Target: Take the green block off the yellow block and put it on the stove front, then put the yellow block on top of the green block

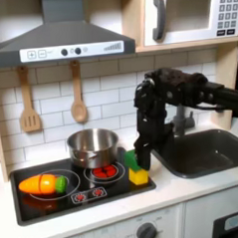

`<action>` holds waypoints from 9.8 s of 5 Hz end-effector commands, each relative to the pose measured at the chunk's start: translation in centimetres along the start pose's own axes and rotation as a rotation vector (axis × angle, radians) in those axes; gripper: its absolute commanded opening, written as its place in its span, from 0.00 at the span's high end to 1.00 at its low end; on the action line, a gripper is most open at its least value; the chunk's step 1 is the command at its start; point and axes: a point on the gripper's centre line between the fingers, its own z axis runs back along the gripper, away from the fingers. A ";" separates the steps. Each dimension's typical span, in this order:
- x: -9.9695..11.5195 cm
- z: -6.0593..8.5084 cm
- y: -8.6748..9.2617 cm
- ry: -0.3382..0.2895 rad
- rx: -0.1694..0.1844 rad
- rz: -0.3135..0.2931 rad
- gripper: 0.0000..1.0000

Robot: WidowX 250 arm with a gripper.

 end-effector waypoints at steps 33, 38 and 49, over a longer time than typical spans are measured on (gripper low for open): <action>5.9 -7.1 8.6 0.059 0.071 0.186 1.00; 4.6 -3.9 7.6 0.054 0.041 0.173 0.00; 2.2 -1.5 3.9 -0.015 -0.026 0.189 0.00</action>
